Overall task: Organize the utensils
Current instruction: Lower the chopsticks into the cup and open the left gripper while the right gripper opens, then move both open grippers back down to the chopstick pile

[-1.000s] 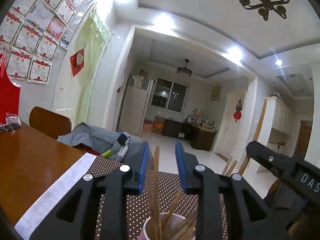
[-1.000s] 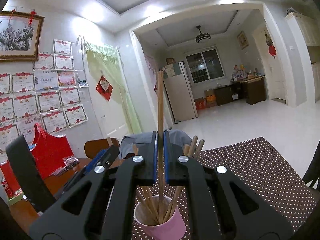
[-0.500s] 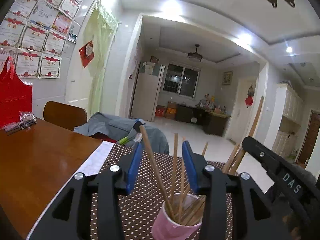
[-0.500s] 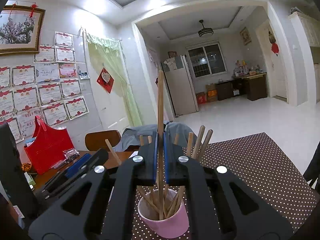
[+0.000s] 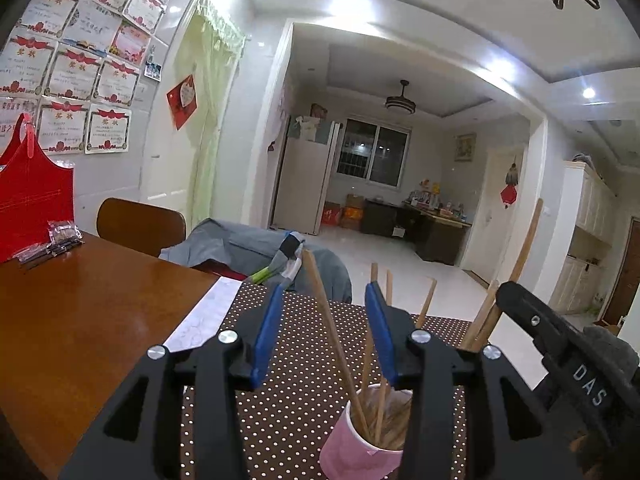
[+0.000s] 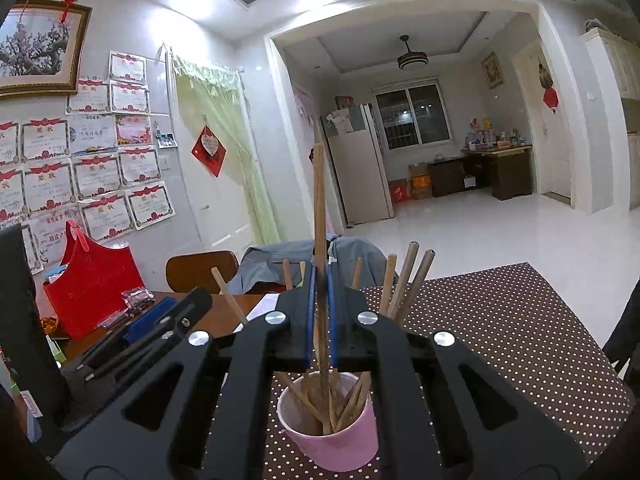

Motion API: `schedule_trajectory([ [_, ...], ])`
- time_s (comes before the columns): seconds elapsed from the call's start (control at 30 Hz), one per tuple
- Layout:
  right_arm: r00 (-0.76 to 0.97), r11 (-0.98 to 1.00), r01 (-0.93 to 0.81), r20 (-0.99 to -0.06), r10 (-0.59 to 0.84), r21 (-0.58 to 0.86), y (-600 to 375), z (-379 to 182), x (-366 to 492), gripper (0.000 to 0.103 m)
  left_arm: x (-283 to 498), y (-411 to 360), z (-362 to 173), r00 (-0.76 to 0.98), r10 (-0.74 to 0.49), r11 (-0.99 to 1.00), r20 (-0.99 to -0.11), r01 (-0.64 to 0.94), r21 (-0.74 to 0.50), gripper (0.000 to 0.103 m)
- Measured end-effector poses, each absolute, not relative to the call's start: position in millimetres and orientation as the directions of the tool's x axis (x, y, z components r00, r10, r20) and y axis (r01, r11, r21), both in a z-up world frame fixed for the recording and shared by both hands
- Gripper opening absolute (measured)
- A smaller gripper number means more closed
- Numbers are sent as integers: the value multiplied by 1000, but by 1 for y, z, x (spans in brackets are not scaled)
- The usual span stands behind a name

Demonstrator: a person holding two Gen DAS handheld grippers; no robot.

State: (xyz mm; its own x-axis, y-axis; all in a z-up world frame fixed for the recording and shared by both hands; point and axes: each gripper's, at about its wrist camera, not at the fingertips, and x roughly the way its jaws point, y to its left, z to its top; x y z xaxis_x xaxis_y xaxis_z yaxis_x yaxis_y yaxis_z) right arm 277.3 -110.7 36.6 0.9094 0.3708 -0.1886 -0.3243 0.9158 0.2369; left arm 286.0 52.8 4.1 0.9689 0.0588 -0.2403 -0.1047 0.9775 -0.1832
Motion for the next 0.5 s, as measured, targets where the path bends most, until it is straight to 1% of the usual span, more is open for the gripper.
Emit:
schedule_trajectory([
  [0.03,911,917,-319,-189,366,238,-111,37,277,9,286,53,4,969,61,977,-241,-108,-184,43],
  [0.07,913,918,-316,-188,363,239,-112,37,277,12,287,53,4,968,63,977,-243,-110,-184,43],
  [0.1,914,919,-313,-187,360,239,-113,38,277,19,288,54,4,967,64,977,-246,-112,-184,43],
  [0.13,916,921,-308,-186,355,239,-113,38,278,24,289,54,4,967,66,976,-248,-113,-184,43],
  [0.17,918,921,-305,-182,351,241,-113,39,277,35,289,55,4,966,68,976,-250,-116,-184,43],
  [0.2,922,922,-299,-176,345,245,-115,39,277,43,289,56,4,965,67,976,-252,-116,-185,43],
  [0.5,928,926,-294,-163,336,237,-116,43,271,44,287,54,6,966,73,976,-249,-120,-179,43],
])
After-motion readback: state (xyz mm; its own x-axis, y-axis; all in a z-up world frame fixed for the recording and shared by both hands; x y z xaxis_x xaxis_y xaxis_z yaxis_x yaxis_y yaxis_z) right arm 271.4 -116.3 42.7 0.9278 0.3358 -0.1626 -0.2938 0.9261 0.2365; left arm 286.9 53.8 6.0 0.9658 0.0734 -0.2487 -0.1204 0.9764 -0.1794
